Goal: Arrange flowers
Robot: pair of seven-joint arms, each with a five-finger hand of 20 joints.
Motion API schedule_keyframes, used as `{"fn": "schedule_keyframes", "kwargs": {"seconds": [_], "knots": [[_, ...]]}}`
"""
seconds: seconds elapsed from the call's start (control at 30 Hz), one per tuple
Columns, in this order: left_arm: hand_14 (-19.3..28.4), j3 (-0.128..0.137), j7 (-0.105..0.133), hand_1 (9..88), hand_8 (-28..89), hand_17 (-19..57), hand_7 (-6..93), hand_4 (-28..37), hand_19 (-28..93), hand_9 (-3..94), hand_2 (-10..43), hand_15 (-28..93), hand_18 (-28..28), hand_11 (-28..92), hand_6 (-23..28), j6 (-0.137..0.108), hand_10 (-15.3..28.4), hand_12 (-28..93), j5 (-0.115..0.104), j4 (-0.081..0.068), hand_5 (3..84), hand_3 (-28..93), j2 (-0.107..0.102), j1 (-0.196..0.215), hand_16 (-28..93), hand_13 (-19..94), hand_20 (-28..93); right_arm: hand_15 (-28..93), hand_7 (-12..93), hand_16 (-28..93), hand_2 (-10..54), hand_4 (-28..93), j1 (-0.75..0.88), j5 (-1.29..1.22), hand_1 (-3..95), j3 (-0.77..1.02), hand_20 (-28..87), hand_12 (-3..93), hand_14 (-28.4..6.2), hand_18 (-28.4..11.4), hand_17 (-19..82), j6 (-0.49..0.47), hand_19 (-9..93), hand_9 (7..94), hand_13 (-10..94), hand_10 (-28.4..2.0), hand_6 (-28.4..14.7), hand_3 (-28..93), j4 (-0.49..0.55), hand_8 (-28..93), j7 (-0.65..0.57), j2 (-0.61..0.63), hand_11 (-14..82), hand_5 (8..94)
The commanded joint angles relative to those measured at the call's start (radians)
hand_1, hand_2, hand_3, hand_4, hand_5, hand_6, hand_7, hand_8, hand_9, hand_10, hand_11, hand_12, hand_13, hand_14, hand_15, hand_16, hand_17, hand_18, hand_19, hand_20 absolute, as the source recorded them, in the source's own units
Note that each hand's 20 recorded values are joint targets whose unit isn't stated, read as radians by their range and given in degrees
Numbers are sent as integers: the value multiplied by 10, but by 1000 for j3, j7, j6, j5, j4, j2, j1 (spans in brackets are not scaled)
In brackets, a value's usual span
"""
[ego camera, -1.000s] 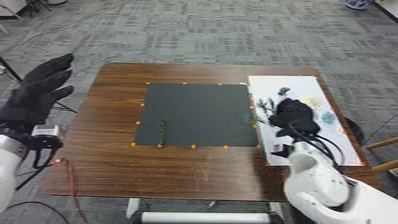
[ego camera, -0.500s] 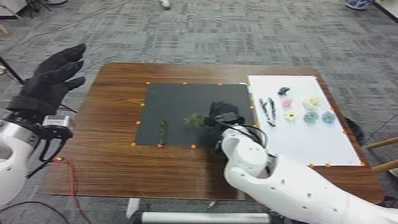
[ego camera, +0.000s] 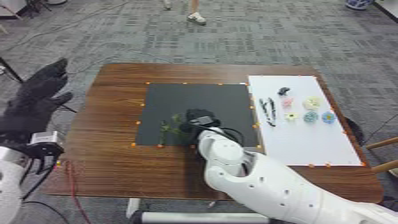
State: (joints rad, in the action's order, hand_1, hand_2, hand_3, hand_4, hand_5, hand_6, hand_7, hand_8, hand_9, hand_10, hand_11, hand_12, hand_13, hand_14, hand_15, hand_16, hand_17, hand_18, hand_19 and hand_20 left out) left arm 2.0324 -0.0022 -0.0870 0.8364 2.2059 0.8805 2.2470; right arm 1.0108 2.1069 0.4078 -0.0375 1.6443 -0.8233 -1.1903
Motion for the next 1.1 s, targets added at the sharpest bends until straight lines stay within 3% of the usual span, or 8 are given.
{"fn": "schedule_keyframes", "kwargs": {"seconds": [0.03,0.2,0.47,0.83,1.1], "knots": [[75,-18,-15,256,-101,-179,192,-283,326,96,-95,230,169,87,10,1,66,203,0,-16,169,667,0,7,6,0,93,848,472,430,142,-168,0,12,252,3,474,598,-86,-245,463,1,932,918,851,-76,27,892,-27,-17,-49,-70,635,889],[75,-26,-15,256,-101,-178,192,-283,325,95,-95,230,169,87,11,7,66,202,2,-18,169,667,-4,-2,5,0,94,835,436,432,118,-182,7,51,249,-1,467,597,-79,-240,464,34,932,910,848,-69,29,869,-45,-42,-57,-68,619,894],[75,-13,-7,257,-100,-177,190,-283,324,95,-95,230,169,86,10,0,65,204,4,-6,168,667,8,24,4,0,95,827,405,435,102,-184,-30,70,281,-34,453,596,-80,-236,448,98,932,895,833,-71,20,877,-79,-45,-78,-29,616,895],[75,7,-6,258,-101,-177,192,-283,324,94,-93,230,169,86,10,1,65,206,4,3,168,663,15,46,4,0,95,831,397,432,86,-178,-13,40,275,-1,456,590,-78,-237,451,68,932,898,836,-69,17,885,-33,-40,-89,26,620,906],[75,6,-16,256,-101,-178,191,-283,324,94,-94,230,169,85,11,7,65,205,3,0,168,666,14,39,4,0,95,829,385,438,12,-226,38,22,179,63,462,590,-81,-239,449,33,932,896,834,-71,15,816,19,-43,-61,38,615,902]]}}
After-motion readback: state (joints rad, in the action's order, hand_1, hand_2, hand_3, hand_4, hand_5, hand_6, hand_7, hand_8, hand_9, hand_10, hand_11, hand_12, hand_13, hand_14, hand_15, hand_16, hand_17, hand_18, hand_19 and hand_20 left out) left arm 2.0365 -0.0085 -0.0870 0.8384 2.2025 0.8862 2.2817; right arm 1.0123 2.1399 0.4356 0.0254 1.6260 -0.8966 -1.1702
